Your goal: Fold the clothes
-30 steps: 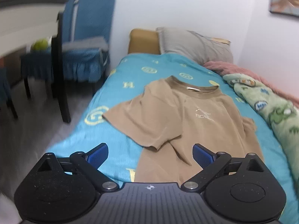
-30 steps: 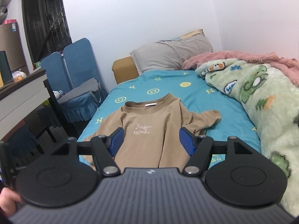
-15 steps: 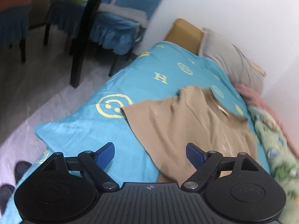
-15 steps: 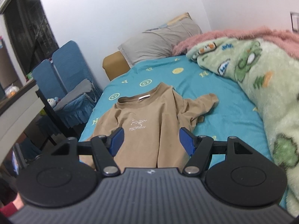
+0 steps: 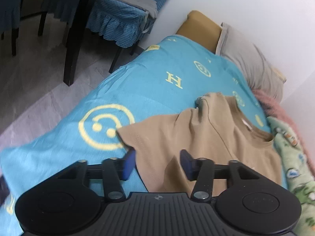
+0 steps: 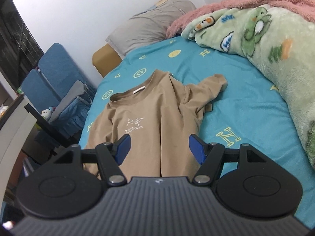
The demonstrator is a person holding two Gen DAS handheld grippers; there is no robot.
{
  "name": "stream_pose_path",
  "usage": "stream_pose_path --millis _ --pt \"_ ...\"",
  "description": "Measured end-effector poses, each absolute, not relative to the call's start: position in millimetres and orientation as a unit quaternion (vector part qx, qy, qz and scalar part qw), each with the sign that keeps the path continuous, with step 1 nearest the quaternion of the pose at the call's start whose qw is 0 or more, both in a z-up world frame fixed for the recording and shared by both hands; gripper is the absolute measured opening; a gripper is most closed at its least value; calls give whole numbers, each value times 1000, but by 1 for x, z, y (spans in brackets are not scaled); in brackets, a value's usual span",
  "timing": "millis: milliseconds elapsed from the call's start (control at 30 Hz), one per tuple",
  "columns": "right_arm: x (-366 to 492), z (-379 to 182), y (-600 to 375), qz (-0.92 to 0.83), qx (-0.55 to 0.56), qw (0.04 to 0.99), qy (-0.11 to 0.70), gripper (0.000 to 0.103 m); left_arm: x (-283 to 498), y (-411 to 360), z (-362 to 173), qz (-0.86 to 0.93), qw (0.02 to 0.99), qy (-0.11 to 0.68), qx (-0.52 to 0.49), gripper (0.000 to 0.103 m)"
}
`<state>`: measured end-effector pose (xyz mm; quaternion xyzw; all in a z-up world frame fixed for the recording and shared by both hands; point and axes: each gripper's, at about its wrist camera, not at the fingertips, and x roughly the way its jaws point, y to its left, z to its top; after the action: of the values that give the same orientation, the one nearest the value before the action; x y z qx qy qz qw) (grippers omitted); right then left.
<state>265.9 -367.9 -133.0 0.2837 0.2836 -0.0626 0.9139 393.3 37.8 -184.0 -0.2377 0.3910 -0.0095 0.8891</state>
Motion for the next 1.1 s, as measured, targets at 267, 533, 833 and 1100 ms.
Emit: stream_pose_path --millis 267,533,833,1100 --pt "270 -143 -365 -65 289 906 302 68 437 18 -134 6 935 344 -82 3" --pt "287 -151 -360 -83 250 916 301 68 532 -1 -72 175 953 231 88 3" --pt "313 -164 -352 -76 201 925 312 67 508 -8 -129 86 931 351 56 39" --pt "305 -153 -351 -69 197 932 296 67 328 11 -93 -36 890 453 28 62"
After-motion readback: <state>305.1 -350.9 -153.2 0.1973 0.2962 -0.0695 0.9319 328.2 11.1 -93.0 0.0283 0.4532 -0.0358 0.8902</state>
